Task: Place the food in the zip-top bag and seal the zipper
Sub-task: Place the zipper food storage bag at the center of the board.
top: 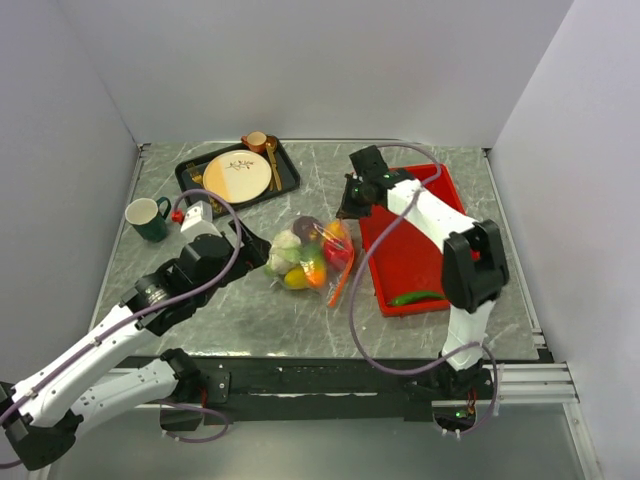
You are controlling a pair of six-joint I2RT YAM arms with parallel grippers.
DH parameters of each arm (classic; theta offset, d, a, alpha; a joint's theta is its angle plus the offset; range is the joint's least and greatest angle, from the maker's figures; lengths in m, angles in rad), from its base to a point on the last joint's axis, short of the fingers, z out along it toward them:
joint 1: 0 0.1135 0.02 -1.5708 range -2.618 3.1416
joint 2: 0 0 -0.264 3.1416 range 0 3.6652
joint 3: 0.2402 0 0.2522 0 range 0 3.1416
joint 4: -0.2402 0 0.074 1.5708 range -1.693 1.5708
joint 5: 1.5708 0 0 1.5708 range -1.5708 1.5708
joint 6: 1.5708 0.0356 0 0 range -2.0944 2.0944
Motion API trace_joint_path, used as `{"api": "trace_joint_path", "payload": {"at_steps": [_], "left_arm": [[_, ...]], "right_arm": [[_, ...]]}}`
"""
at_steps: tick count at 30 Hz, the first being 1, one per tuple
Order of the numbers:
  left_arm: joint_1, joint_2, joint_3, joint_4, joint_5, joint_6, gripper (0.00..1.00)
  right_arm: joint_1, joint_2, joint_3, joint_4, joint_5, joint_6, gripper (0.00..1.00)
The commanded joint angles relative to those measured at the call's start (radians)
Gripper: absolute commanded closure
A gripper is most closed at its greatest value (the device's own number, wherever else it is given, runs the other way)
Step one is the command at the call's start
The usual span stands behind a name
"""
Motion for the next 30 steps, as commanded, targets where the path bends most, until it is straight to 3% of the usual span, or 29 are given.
{"api": "trace_joint_path", "payload": {"at_steps": [1,4,5,6,8,21,30], "left_arm": [[-0.002,0.006,-0.001,0.051,0.022,0.031,0.01],[0.000,0.021,0.002,0.049,0.022,0.029,0.01],[0.000,0.030,0.002,0.052,0.026,0.029,0.01],[0.000,0.035,0.002,0.055,0.030,0.026,0.01],[0.001,0.051,0.004,0.071,0.043,0.029,0.01],[0.012,0.174,0.063,0.109,0.089,0.070,0.01],[0.024,0.208,0.079,0.107,0.102,0.078,0.01]], "right_arm": [[0.025,0.071,0.111,-0.063,0.054,-0.046,0.97],[0.017,0.034,0.109,-0.043,0.071,-0.060,0.90],[0.008,0.021,0.102,-0.037,0.080,-0.066,0.83],[0.002,0.004,0.095,-0.031,0.090,-0.068,0.70],[-0.013,-0.048,0.073,-0.020,0.099,-0.075,0.21],[-0.145,-0.357,-0.213,0.034,0.146,-0.074,0.17],[-0.270,-0.475,-0.418,0.058,0.130,-0.084,0.17]]}}
